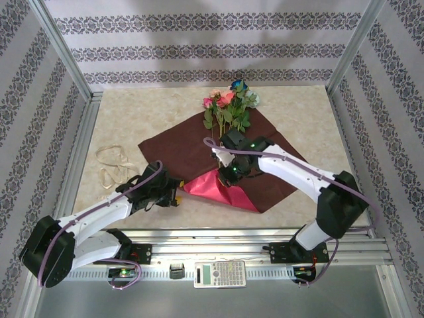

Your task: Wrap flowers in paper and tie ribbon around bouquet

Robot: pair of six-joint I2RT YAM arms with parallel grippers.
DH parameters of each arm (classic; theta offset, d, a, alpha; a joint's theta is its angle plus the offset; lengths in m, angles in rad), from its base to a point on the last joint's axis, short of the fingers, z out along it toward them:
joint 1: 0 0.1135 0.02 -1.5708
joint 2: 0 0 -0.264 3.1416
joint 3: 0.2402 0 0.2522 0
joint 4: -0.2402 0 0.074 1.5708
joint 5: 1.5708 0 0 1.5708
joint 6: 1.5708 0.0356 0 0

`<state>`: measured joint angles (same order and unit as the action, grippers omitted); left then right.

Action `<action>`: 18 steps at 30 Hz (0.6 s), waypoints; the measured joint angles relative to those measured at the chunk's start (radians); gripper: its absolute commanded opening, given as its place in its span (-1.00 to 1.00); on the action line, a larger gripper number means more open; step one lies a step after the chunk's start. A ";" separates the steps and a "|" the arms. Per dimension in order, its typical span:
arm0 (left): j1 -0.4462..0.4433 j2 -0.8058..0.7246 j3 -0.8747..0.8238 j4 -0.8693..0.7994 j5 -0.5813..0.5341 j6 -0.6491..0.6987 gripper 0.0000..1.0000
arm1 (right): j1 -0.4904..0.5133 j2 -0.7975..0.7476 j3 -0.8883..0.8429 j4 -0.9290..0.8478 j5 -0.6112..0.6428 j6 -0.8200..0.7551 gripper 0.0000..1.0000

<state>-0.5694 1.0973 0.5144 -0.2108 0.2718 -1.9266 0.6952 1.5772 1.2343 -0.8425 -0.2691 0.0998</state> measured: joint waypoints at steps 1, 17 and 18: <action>0.000 -0.003 0.013 -0.013 -0.005 0.010 0.04 | -0.005 0.015 0.011 -0.001 0.006 -0.004 -1.00; 0.020 -0.073 0.078 -0.219 -0.080 0.138 0.23 | -0.044 0.244 0.204 -0.002 0.086 -0.074 -1.00; 0.024 -0.082 0.087 -0.246 -0.091 0.147 0.27 | -0.046 0.259 0.213 -0.002 0.089 -0.075 -1.00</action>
<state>-0.5453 1.0153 0.6010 -0.4564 0.1806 -1.7798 0.6491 1.8359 1.4475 -0.8444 -0.1806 0.0246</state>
